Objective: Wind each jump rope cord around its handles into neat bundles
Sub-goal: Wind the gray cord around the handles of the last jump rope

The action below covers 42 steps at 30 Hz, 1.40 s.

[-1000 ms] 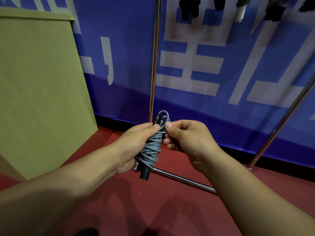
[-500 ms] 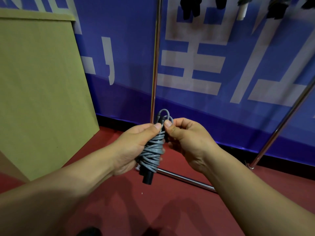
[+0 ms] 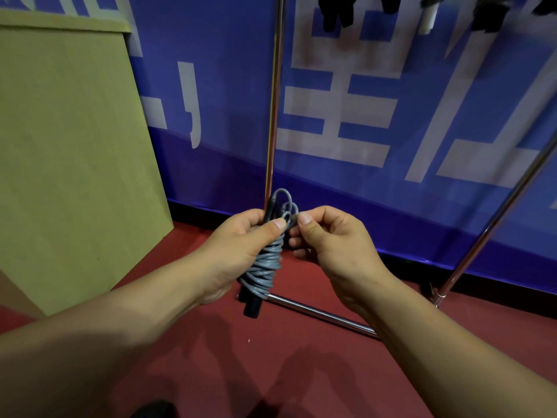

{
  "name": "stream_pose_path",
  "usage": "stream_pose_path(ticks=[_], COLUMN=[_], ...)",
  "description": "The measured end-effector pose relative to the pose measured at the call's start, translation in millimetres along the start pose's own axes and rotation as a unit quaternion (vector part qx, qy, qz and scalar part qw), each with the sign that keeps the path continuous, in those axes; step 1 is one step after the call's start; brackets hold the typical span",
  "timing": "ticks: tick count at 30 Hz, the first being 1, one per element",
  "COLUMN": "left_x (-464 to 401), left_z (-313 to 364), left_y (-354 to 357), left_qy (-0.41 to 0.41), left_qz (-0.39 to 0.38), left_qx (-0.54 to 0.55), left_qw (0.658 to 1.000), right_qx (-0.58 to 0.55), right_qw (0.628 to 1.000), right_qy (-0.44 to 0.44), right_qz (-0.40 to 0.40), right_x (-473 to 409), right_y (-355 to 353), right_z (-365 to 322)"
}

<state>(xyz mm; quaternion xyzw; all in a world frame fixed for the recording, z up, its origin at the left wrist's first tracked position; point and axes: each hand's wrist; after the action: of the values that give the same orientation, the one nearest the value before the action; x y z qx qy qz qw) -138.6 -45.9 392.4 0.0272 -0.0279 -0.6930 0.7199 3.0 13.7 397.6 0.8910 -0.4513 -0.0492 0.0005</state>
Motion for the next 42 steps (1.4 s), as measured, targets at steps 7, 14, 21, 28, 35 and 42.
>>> stream_pose_path(ticks=[7, 14, 21, 28, 35, 42], left_x=[-2, -3, -3, -7, -25, -28], left_z=[2, 2, 0, -6, -20, -23], left_y=[-1, -4, -3, -1, 2, 8], left_qy=[-0.008, -0.015, -0.031, -0.070, -0.022, 0.005], left_qz=[-0.003, 0.011, -0.001, 0.009, 0.035, 0.032], left_qx=[0.024, 0.034, 0.031, 0.016, -0.225, -0.262], left_qw=[1.000, 0.999, 0.999, 0.997, 0.974, 0.965], right_qx=[-0.100, -0.144, -0.143, -0.126, -0.030, -0.023], right_qw=[0.993, 0.985, 0.977, 0.976, 0.993, 0.993], right_qy=[0.051, 0.091, 0.133, 0.154, 0.102, 0.069], right_qz=[-0.034, -0.041, -0.087, -0.089, 0.048, 0.094], right_x=[-2, 0, 0, 0, -18, -26], right_y=[-3, -5, -2, 2, -17, -30], right_z=[-7, -12, -9, -10, -12, -19])
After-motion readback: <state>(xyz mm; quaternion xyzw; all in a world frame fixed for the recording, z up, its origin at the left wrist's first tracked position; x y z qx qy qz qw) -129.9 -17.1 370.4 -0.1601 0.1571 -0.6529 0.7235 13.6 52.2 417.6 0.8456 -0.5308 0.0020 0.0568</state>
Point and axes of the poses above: each hand's wrist, its own x-axis away from the middle knuckle, its own y-axis out of the palm, z = x × y, and after that the axes turned 10 degrees about -z, right-handed
